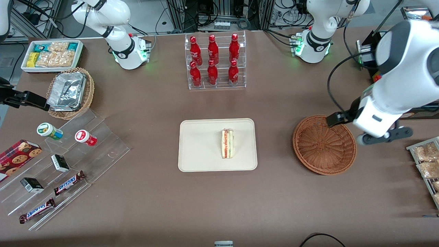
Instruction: Place sandwich from basket to tray
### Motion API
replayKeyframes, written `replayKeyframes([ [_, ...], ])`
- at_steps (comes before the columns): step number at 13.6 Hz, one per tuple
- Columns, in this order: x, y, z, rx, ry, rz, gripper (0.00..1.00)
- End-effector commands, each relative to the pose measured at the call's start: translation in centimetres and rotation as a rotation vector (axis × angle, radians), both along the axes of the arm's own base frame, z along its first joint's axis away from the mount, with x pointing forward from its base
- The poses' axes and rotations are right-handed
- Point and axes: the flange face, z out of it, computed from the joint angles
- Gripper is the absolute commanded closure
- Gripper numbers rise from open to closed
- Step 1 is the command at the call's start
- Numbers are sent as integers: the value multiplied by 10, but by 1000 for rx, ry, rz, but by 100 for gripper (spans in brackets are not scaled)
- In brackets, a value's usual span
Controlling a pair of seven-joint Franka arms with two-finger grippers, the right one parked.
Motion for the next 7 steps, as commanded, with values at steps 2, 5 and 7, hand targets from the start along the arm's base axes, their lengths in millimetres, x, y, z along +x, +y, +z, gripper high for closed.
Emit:
replayKeyframes([
  [2,-44,28,21,-1,-1,3,0],
  [5,-54,50,47,1,0,-24,0],
  [7,-64,53,59,6,14,-30,0],
])
